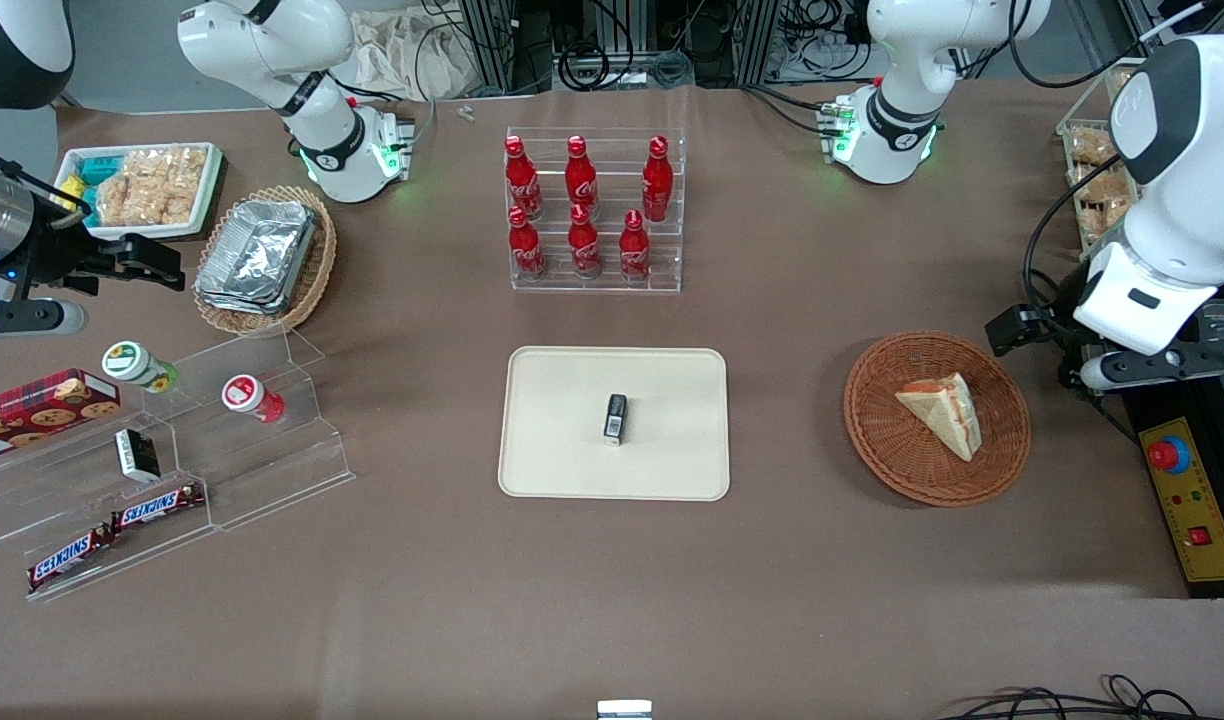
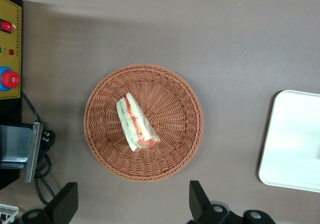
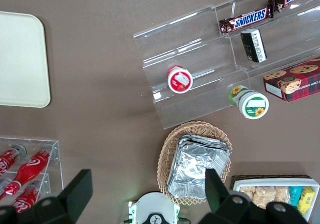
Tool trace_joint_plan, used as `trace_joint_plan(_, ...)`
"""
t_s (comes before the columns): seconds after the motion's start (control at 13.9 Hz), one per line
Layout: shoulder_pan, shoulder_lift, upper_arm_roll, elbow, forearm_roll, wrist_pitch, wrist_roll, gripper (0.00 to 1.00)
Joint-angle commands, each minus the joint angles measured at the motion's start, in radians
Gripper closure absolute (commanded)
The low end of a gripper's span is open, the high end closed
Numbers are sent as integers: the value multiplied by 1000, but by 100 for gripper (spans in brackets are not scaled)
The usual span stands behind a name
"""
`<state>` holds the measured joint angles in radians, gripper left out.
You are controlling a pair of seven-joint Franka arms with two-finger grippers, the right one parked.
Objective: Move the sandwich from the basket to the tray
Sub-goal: 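Move the left gripper over the wrapped sandwich in the wicker basket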
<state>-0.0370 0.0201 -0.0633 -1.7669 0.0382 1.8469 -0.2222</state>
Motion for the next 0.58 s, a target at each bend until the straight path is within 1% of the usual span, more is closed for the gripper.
trace_joint_plan(0.0, 3, 15, -1, 27, -14, -14, 17, 0)
trace_joint_plan(0.14, 5, 26, -1, 32, -15, -15, 15, 0)
trace_joint_plan(0.29, 3, 34, -1, 21, -44, -26, -11, 1)
trace_joint_plan(0.51, 3, 38, 0, -54, -34, 11, -223, 2)
